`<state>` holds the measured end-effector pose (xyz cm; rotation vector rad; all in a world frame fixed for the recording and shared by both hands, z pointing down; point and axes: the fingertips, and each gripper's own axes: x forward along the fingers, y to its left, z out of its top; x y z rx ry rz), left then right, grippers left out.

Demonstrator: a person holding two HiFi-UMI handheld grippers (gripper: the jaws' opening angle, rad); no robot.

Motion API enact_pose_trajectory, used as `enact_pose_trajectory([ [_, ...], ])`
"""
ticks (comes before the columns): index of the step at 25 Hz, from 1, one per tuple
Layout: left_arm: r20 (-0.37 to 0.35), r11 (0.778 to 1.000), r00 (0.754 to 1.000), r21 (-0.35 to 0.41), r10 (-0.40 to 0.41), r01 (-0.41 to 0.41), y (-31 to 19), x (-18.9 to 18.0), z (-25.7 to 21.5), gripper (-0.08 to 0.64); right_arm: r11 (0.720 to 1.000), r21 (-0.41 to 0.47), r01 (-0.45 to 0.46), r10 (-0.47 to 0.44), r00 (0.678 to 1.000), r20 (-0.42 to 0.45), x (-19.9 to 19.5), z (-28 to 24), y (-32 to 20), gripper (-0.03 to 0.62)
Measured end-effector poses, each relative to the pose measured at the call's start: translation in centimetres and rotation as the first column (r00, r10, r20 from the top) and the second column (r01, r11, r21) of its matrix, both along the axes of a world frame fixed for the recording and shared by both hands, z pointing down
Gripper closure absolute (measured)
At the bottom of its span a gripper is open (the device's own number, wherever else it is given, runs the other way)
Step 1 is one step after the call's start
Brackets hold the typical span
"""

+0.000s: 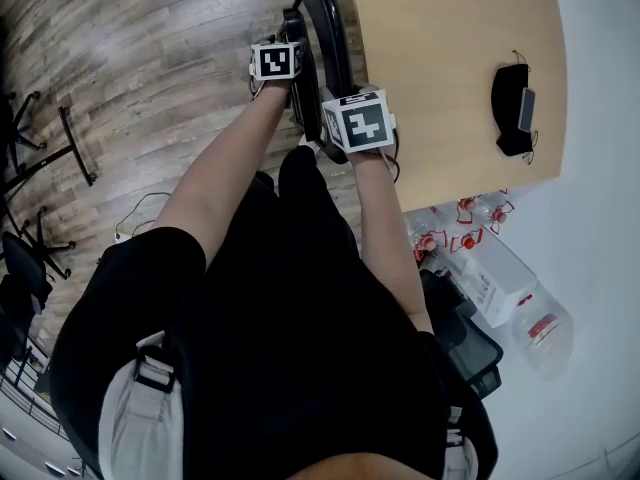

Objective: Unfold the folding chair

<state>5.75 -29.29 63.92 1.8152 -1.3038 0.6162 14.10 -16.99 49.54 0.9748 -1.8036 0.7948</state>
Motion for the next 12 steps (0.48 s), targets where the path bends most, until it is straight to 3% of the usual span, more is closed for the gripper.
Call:
enact_pose_trajectory([
  [5, -0.024, 0.996, 0.999, -0.084, -0.041, 0.039, -0.5, 1.8, 3.3, 0.272, 1.0, 0.002, 0.011, -0.011, 1.0, 0.005, -0.4, 0.0, -0.1, 0.494],
  [12, 0.016, 0.993, 0.997, -0.085, -0.081, 0.082, -1.8, 3.1, 5.4, 0.265, 1.0, 0.004, 0.026, -0.026, 1.0, 0.013, -0.3, 0.0, -0.1, 0.489],
])
